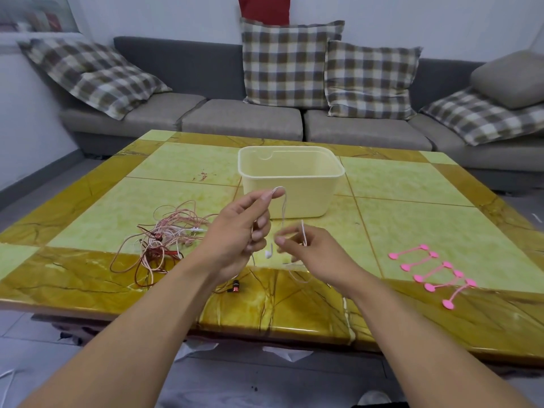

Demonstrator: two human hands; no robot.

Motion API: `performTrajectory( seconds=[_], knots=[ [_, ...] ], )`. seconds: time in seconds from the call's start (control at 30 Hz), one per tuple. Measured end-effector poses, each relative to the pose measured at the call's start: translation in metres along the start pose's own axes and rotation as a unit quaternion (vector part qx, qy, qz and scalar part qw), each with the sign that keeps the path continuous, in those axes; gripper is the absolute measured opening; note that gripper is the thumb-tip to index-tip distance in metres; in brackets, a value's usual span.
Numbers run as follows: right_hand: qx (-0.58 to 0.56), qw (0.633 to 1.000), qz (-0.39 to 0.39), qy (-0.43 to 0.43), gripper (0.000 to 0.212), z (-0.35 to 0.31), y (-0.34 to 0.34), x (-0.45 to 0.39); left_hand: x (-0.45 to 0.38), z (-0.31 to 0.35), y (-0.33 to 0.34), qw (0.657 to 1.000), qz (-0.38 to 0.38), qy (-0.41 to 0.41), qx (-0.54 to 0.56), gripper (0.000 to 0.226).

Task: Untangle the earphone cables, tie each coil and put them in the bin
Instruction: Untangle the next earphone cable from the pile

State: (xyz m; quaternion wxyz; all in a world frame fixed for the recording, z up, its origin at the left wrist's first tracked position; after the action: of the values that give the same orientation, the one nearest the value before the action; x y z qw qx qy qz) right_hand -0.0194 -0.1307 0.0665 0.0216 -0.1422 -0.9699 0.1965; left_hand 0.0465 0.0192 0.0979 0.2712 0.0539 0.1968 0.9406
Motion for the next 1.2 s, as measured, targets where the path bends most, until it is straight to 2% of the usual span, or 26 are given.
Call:
performTrajectory(
  seconds=[0.03,0.1,0.17,0.23,0.33,0.43,0.53,0.63,0.7,0.77,0.83,0.87,1.0,1.07,1.13,1.2],
  knots=[
    [0.008,1.000,0.015,-0.003,0.012,0.002,0.000,-0.002,0.000,0.000,-0.001,1.000,-0.010,-0.013,0.003,0.034],
    [-0.038,0.995,0.088,0.020,0.020,0.005,-0.006,-0.006,0.002,0.001,-0.005,0.998,-0.029,-0.052,-0.008,0.040],
    [-0.124,0.969,0.204,0.064,0.019,0.008,-0.021,-0.011,0.004,-0.001,-0.014,0.993,-0.048,-0.095,-0.052,0.046],
    [-0.184,0.940,0.273,0.086,0.019,0.010,-0.036,-0.015,0.007,-0.005,-0.021,0.984,-0.056,-0.136,-0.103,0.045],
    [-0.223,0.928,0.284,0.092,0.018,0.010,-0.047,-0.017,0.009,-0.012,-0.028,0.969,-0.031,-0.190,-0.155,0.032],
    [-0.242,0.923,0.285,0.089,0.019,0.009,-0.048,-0.016,0.009,-0.017,-0.033,0.961,-0.013,-0.217,-0.174,0.031],
    [-0.223,0.927,0.289,0.079,0.022,0.009,-0.051,-0.016,0.009,-0.018,-0.037,0.959,-0.004,-0.198,-0.200,0.027],
    [-0.200,0.940,0.267,0.069,0.020,0.007,-0.053,-0.016,0.008,-0.019,-0.042,0.952,0.040,-0.149,-0.265,0.024],
    [-0.161,0.961,0.213,0.065,0.016,0.007,-0.051,-0.016,0.006,-0.021,-0.045,0.951,0.071,-0.118,-0.276,0.025],
    [-0.059,0.988,0.125,0.073,0.017,0.014,-0.045,-0.016,0.004,-0.024,-0.045,0.957,0.096,-0.089,-0.259,0.027],
    [0.059,0.994,0.055,0.076,0.026,0.021,-0.036,-0.014,0.001,-0.024,-0.043,0.967,0.104,-0.071,-0.222,0.024],
    [0.083,0.993,0.044,0.076,0.030,0.022,-0.033,-0.013,0.001,-0.024,-0.041,0.971,0.107,-0.065,-0.204,0.021],
    [0.084,0.989,0.084,0.089,0.038,0.015,-0.041,-0.010,-0.001,-0.023,-0.036,0.976,0.112,-0.052,-0.182,0.018],
    [0.162,0.976,0.122,0.082,0.052,0.013,-0.048,-0.013,-0.001,-0.022,-0.036,0.979,0.108,-0.046,-0.169,0.016],
    [0.252,0.955,0.127,0.090,0.070,0.013,-0.048,-0.013,-0.001,-0.021,-0.035,0.981,0.098,-0.036,-0.161,0.019],
    [0.338,0.925,0.153,0.084,0.071,0.013,-0.049,-0.011,-0.001,-0.021,-0.035,0.980,0.092,-0.017,-0.177,0.021]
  ],
)
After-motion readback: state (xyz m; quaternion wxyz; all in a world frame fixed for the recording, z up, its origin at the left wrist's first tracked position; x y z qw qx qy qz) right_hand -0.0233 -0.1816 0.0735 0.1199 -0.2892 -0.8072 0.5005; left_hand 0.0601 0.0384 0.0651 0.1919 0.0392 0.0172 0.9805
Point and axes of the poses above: each hand's wrist, its own x-axis away from the middle knuckle, its own y-axis out of the palm, z = x × y, the point moved 2 cm from there along -x, towards the middle knuckle, and after that the axes turned 6 degrees about z, right-handed, at the moved point
